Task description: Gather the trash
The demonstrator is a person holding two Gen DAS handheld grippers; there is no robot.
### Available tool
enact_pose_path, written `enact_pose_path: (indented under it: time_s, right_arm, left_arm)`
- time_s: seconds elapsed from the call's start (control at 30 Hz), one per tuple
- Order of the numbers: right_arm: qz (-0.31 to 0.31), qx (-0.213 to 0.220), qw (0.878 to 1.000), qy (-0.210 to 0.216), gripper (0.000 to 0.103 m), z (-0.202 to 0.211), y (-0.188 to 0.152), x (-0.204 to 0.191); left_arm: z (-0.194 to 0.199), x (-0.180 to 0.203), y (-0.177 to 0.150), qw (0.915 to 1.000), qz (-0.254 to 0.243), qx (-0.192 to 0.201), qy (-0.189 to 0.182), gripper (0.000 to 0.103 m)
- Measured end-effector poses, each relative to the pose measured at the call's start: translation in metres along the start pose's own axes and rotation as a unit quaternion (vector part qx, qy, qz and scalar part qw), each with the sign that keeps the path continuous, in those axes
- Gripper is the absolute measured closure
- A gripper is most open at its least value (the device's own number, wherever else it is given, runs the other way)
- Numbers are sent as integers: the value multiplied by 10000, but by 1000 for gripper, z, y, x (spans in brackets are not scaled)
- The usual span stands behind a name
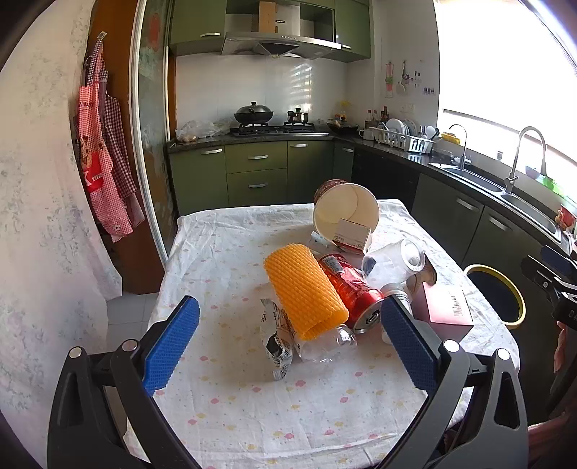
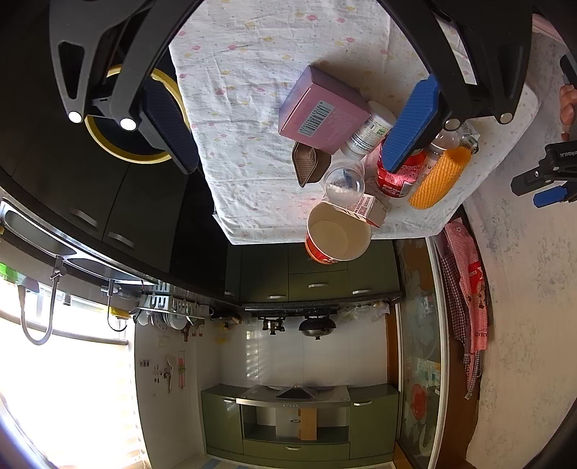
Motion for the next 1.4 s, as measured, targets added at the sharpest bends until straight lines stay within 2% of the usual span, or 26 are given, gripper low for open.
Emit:
enact_pose_path:
  time_s: [1.4]
  right_arm:
    - [-54, -104, 9999, 1, 6, -11, -4, 2]
  left_arm:
    - [-7, -4, -4, 10000, -43, -85, 16, 4]
Point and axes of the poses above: each gripper's, at about its wrist camera, not at the fingertips, and z roughly against the way its jaws point, x to its right, y to its top, the point moved 5 cm from there along -z, roughly the way its jaws point, and after that the axes turned 14 degrees about -x, right-handed, at the moved point
